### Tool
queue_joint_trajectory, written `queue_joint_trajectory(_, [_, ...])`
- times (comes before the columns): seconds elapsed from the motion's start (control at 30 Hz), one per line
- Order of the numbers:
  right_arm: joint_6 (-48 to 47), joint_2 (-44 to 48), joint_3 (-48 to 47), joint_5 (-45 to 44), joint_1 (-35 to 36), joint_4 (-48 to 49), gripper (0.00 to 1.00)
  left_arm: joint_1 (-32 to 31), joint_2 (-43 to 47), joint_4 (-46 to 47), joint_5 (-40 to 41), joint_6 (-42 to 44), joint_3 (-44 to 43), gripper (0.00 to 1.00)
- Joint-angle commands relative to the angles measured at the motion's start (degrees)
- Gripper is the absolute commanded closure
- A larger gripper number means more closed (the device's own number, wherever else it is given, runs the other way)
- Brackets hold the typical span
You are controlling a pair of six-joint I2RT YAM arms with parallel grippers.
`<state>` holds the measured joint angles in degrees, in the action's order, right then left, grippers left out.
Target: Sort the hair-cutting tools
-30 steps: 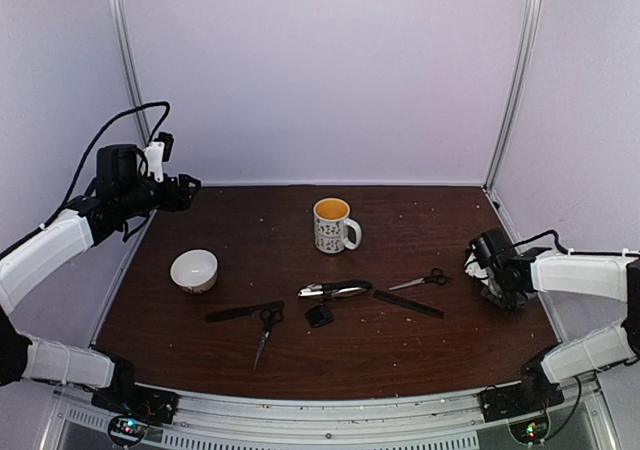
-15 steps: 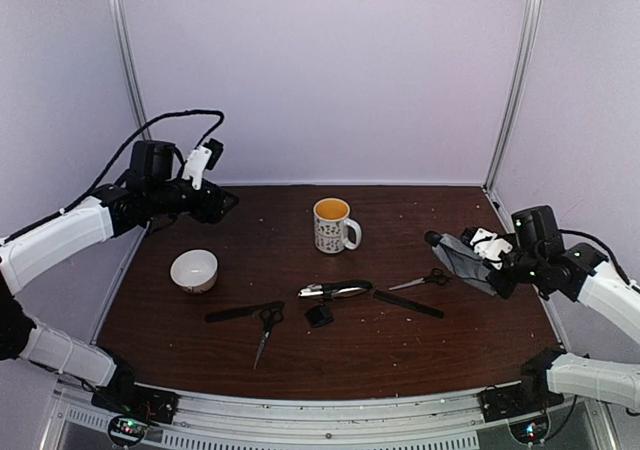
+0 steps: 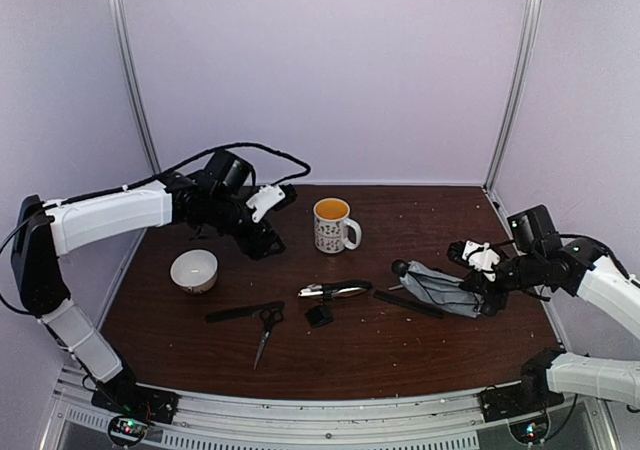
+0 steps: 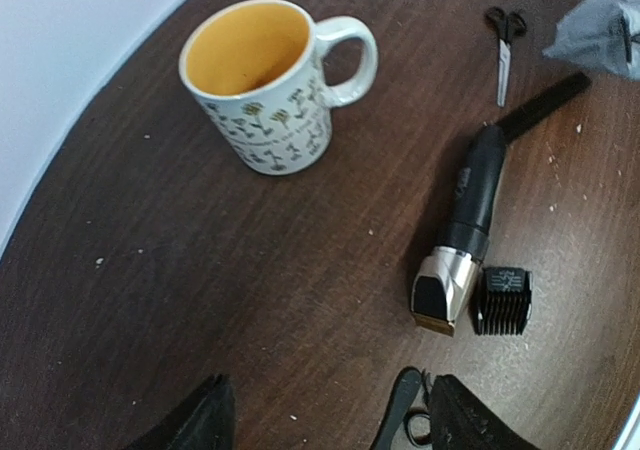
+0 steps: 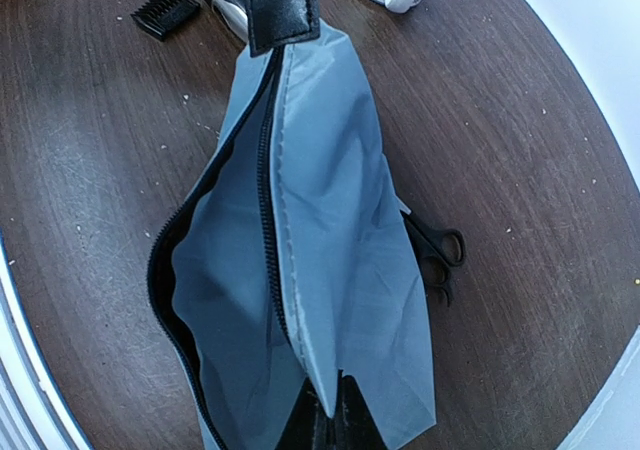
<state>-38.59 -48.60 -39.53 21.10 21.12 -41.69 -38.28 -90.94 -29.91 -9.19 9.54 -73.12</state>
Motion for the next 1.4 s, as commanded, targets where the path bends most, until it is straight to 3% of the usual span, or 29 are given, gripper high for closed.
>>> queue_joint_trajectory(0.0, [1.46, -1.83, -0.66, 4.38, -0.22, 0.79, 1.00, -3.68, -4.12, -4.87, -1.28, 4.99, -5.13, 0.29])
queue_joint_trajectory(0.3, [0.88, -2.01, -1.23, 2.05, -0.13, 0.03, 1.00, -10.95, -15.32, -7.07, 0.47, 10.65, -12.65, 0.18])
queue_joint_trajectory(0.77, [1.41, -1.53, 0.61, -7.04, -0.16, 3.96, 1.00, -11.81, -26.41, -8.98, -2.29, 14.04, -21.69, 0.25])
queue_joint_trajectory(1.37, [1.39, -1.84, 1.30, -8.09, -0.12, 4.69, 1.00, -11.90, -32.40, -11.93, 1.59, 15.64, -24.87, 0.22])
